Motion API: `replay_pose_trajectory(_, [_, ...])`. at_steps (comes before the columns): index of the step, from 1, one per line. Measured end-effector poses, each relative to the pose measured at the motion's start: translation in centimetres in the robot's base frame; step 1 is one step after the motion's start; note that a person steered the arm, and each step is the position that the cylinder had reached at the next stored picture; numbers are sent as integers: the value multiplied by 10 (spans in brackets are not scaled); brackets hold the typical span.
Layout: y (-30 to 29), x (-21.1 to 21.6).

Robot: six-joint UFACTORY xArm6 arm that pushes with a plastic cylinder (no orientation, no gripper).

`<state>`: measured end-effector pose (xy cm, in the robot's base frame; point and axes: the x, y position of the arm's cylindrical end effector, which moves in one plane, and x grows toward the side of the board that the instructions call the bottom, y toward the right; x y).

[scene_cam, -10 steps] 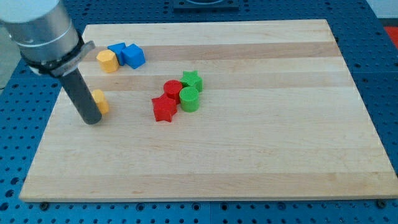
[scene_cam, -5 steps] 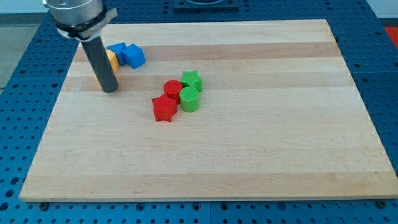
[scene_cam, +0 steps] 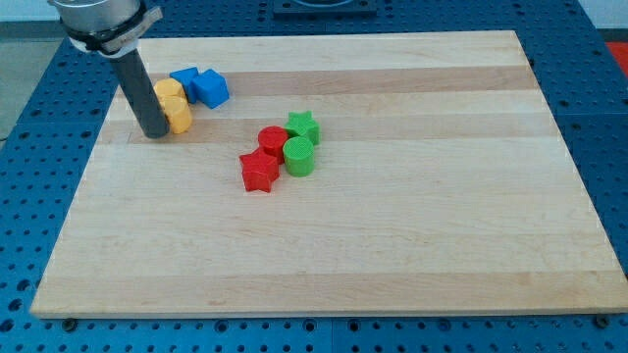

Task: Push the yellow heart into the blue cube

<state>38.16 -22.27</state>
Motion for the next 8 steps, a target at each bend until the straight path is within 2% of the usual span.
replay_pose_trajectory(1, [-2,-5])
replay_pose_trajectory(3, [32,-11])
replay_pose_trajectory(5, [39,-35])
replay_pose_trajectory(6, [39,-18])
replay_pose_trajectory(8, [46,80])
